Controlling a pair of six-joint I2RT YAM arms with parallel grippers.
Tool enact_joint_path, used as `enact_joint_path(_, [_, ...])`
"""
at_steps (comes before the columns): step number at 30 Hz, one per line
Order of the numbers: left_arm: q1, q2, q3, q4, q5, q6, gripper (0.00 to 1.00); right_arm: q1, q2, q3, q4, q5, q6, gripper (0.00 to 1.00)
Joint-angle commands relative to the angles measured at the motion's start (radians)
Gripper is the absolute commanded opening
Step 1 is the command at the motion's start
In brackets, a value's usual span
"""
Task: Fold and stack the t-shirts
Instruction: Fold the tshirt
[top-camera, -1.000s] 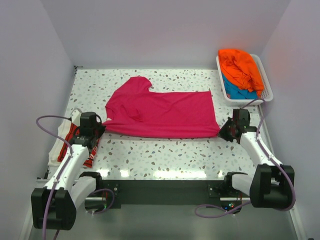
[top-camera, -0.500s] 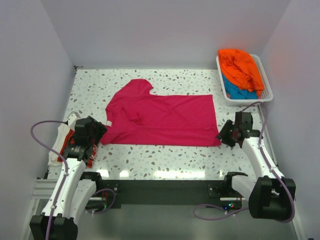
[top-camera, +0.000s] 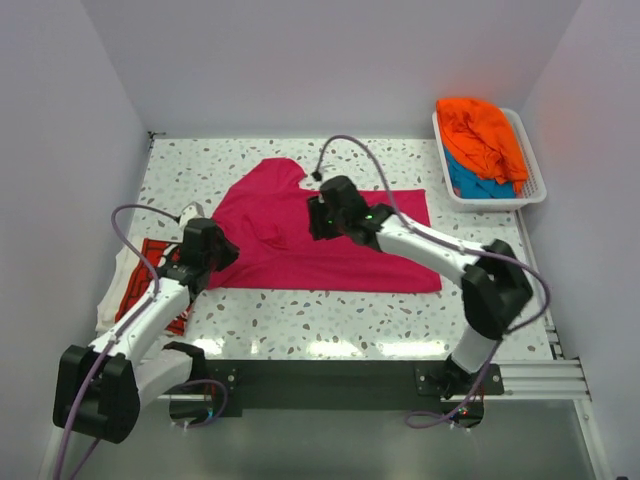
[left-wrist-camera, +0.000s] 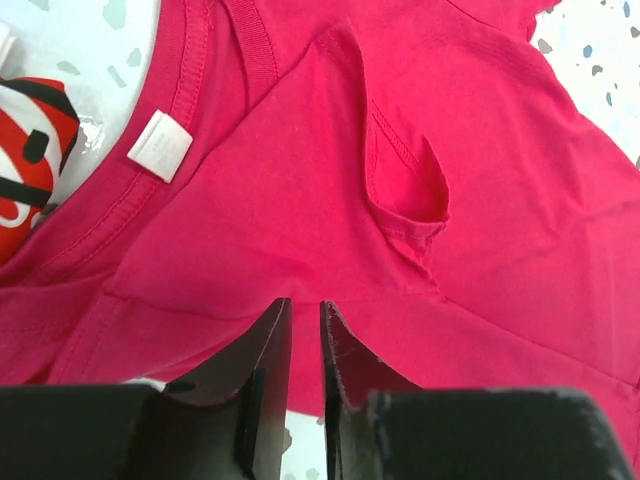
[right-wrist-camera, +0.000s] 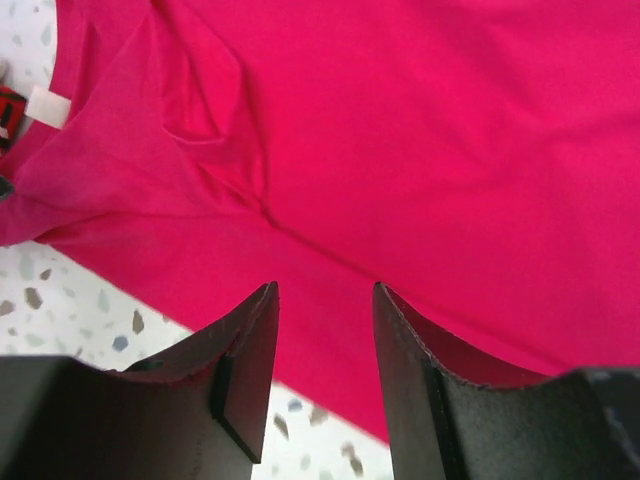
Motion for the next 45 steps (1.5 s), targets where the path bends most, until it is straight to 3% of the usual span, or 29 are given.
enact_joint_path(1, [-0.004,0.046,-0.013,0.145,-0.030,-0.021,0.20,0.092,0.212,0.192,0.077,0.071,-0.133,0.45])
enact_joint_path(8, [-0.004,0.156,-0.016,0.174,-0.079,-0.038,0.13,0.138,0.425,0.368,0.094,0.055,-0.213,0.47])
enact_joint_path(29, [0.002,0.288,0.008,0.191,-0.114,-0.056,0.11,0.181,0.638,0.578,0.024,0.102,-0.255,0.48])
enact_joint_path(34, [0.005,0.288,0.005,0.189,-0.116,-0.055,0.11,0.181,0.649,0.590,0.007,0.156,-0.252,0.35])
enact_joint_path(38, [0.007,0.288,0.002,0.186,-0.117,-0.053,0.11,0.181,0.648,0.584,0.004,0.185,-0.238,0.10])
enact_joint_path(42, [0.013,0.288,-0.003,0.186,-0.119,-0.050,0.11,0.178,0.651,0.586,-0.002,0.218,-0.224,0.01])
enact_joint_path(45, [0.019,0.288,-0.007,0.182,-0.116,-0.049,0.11,0.172,0.651,0.580,-0.015,0.239,-0.204,0.00])
